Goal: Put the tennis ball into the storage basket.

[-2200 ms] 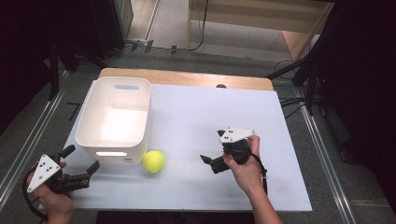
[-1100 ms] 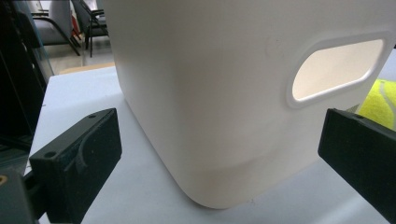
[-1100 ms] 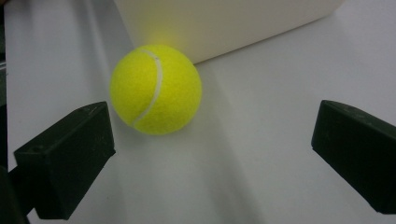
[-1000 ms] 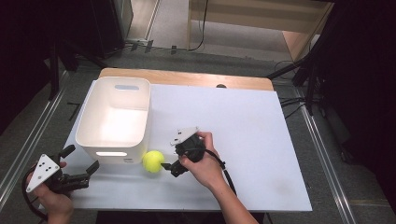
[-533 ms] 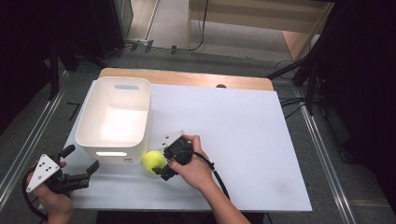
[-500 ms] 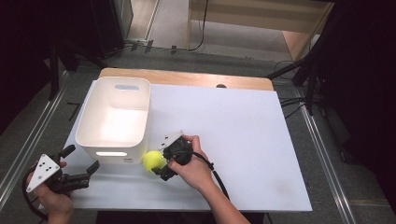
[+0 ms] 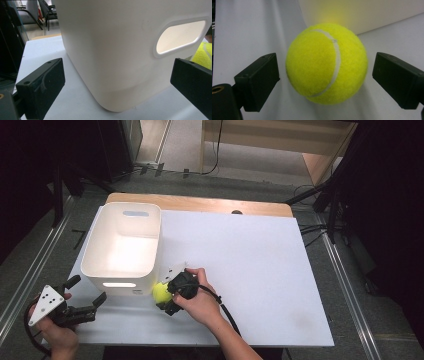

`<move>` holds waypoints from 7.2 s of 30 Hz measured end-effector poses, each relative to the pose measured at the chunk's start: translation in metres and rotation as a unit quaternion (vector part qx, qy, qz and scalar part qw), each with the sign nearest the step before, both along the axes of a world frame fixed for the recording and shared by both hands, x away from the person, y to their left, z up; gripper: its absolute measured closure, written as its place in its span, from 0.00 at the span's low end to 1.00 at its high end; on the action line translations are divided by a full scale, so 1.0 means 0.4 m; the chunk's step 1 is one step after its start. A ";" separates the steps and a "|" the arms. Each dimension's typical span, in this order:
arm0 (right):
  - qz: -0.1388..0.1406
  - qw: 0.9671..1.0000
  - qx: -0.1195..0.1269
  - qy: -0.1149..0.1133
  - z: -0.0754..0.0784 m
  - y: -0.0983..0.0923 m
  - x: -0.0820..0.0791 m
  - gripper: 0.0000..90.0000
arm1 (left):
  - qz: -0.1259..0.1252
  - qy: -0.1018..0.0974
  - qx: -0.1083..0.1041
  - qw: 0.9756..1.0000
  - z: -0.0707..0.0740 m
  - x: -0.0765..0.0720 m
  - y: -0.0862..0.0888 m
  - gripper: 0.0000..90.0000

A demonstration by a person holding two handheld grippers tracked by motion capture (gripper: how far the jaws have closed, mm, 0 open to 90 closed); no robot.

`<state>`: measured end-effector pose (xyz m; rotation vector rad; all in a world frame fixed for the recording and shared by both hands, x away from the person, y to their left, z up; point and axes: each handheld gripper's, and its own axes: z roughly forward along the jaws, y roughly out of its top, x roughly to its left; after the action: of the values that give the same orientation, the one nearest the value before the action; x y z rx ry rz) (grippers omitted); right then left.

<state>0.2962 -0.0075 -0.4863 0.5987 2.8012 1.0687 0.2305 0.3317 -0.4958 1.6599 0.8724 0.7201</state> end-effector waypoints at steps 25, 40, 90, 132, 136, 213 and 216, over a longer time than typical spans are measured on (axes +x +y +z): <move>-0.009 1.000 0.014 0.001 0.024 -0.010 0.015 0.26 | 0.002 0.001 -0.003 1.000 0.000 0.000 0.001 0.00; -0.003 1.000 0.021 0.009 0.098 -0.063 0.040 0.26 | 0.002 0.001 -0.001 1.000 0.000 0.000 0.001 0.00; 0.011 0.999 0.032 -0.013 0.303 -0.049 0.143 0.26 | 0.000 0.001 -0.004 1.000 0.000 0.000 0.003 0.00; 0.043 0.998 0.032 -0.025 0.344 0.086 0.175 0.26 | 0.000 0.003 -0.011 1.000 0.000 0.002 0.003 0.00; 0.046 0.998 0.029 -0.022 0.335 0.101 0.176 0.26 | -0.001 0.003 -0.012 1.000 0.000 0.001 0.003 0.00; -0.056 0.996 0.050 -0.055 0.272 -0.179 0.105 0.00 | 0.001 0.004 -0.009 1.000 0.000 0.002 0.004 0.00; -0.065 0.995 0.055 -0.056 0.264 -0.206 0.097 0.00 | 0.000 0.003 -0.008 1.000 0.000 0.003 0.004 0.00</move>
<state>0.3350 -0.0897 -0.3806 0.6980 2.5840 1.1956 0.2315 0.3334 -0.4957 1.6492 0.8810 0.7067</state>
